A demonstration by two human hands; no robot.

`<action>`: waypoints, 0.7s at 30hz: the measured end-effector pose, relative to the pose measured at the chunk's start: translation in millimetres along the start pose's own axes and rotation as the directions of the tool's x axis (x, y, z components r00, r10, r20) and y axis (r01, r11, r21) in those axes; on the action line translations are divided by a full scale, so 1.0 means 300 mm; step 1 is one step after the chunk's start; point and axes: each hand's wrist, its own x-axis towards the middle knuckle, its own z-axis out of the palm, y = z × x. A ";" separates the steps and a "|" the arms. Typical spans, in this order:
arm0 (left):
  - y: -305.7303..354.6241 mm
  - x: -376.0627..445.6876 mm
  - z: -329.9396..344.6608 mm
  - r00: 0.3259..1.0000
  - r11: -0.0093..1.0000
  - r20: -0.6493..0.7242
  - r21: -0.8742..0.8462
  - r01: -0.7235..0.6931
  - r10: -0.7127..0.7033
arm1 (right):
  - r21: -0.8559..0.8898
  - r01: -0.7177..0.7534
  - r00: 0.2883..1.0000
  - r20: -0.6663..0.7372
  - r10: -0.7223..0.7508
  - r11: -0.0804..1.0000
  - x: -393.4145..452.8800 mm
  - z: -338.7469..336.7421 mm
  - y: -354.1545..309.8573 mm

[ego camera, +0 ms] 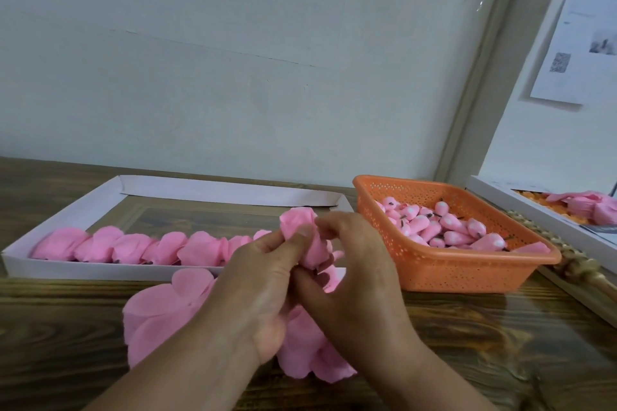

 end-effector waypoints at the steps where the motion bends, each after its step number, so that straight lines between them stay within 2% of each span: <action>1: -0.001 -0.004 0.001 1.000 1.000 0.001 -0.003 0.002 -0.002 | -0.085 0.067 0.997 -0.030 -0.070 0.994 0.000 0.009 0.002; 3: -0.004 -0.007 0.003 1.000 1.000 -0.001 0.011 -0.005 0.005 | -0.199 0.153 0.981 -0.087 -0.173 0.968 0.000 0.017 0.009; 5: -0.005 -0.011 0.004 1.000 1.000 0.012 0.017 -0.018 0.018 | -0.201 0.167 0.974 -0.120 -0.193 0.965 0.000 0.017 0.010; 11: -0.010 -0.014 0.006 0.976 0.998 0.215 -0.043 -0.035 0.044 | 0.071 0.073 0.972 -0.231 -0.054 0.995 0.009 -0.001 0.001; 16: -0.006 -0.012 -0.008 0.927 0.978 0.372 -0.208 0.032 0.049 | 0.317 -0.110 0.983 -0.107 0.150 0.942 -0.012 0.008 -0.031; 21: 0.000 -0.008 -0.021 0.934 0.969 0.356 -0.223 0.105 -0.019 | 0.492 -0.243 0.968 0.071 0.239 0.836 -0.011 -0.014 -0.039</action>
